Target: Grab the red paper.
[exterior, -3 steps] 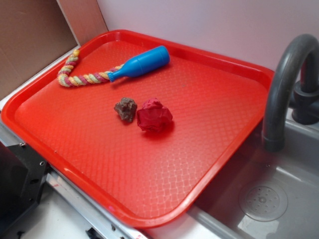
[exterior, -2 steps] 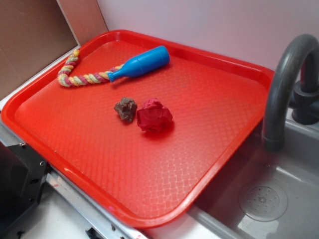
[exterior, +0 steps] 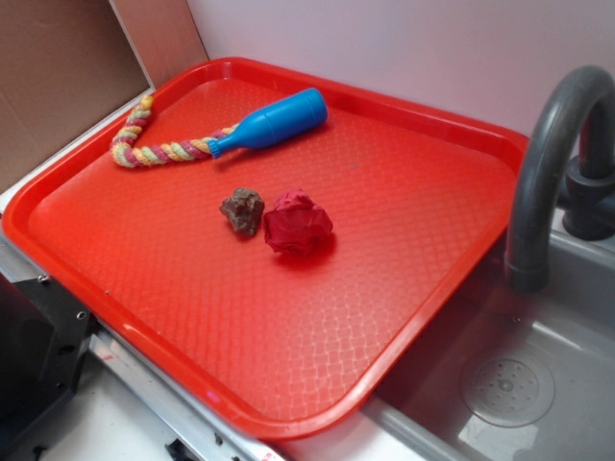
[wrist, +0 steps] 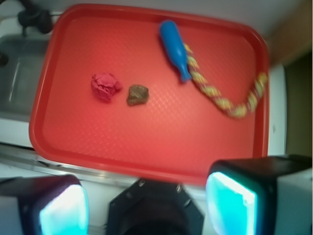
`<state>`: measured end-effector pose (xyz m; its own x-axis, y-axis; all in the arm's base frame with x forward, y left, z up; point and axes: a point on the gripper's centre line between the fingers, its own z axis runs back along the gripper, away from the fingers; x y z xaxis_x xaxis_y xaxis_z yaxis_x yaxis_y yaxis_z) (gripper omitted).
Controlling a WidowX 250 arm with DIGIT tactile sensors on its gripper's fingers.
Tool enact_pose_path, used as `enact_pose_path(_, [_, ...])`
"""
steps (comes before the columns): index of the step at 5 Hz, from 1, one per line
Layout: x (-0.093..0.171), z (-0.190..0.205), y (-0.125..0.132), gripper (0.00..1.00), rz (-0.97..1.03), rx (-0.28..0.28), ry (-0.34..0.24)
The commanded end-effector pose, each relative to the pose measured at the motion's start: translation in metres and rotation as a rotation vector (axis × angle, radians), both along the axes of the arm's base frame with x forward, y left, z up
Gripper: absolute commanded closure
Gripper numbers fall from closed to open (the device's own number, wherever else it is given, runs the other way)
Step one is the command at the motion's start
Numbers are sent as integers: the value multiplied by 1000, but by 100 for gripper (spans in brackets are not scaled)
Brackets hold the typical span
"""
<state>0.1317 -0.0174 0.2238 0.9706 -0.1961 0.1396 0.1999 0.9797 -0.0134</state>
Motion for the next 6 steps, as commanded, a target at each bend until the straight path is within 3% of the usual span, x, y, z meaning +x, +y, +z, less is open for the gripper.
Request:
enact_pose_path(1, [46,-19,-31,0,-473,46,-107])
enact_pose_path(2, [63,-36,-50,0,-674,85,-113])
enact_pose_path(3, [77,-53,-58,0,-812,56,-152])
enact_pose_path(4, [83,-73,-74,0,-923,41,-137])
enact_pose_path(6, [99,-117,-79,0,-956,15,-37])
